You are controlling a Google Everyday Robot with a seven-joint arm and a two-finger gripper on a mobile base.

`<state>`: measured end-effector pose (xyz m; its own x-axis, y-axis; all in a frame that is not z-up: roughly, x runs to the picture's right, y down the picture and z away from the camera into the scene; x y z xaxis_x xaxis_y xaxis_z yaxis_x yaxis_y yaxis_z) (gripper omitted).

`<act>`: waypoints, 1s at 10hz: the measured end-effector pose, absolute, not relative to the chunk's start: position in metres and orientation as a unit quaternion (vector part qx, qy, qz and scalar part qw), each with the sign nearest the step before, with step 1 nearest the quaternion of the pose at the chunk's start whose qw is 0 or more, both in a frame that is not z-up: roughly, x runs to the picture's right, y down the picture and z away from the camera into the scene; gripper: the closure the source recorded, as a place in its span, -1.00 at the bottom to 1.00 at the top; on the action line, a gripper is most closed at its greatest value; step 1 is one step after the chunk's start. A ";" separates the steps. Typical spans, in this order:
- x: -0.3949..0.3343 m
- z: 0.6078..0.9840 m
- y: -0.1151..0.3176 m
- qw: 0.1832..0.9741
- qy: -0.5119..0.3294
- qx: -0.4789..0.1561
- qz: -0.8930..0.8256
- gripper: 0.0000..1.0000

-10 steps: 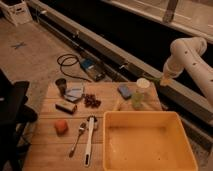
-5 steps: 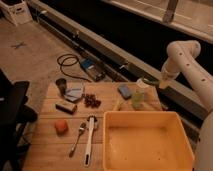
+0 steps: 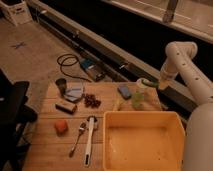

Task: Place pepper in paper cup

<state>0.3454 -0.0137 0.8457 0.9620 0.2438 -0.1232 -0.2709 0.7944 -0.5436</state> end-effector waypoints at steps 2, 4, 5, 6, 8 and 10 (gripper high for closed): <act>0.344 0.847 -0.012 0.946 0.021 -0.295 0.132 1.00; 0.342 0.847 -0.010 0.946 0.021 -0.297 0.128 1.00; 0.341 0.847 -0.009 0.946 0.021 -0.298 0.127 1.00; 0.340 0.847 -0.010 0.946 0.022 -0.297 0.126 1.00; 0.339 0.847 -0.013 0.948 0.024 -0.294 0.124 1.00; 0.340 0.846 -0.014 0.949 0.027 -0.291 0.123 1.00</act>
<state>0.3397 -0.0145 0.8455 0.9684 0.2167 -0.1233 -0.2485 0.8008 -0.5449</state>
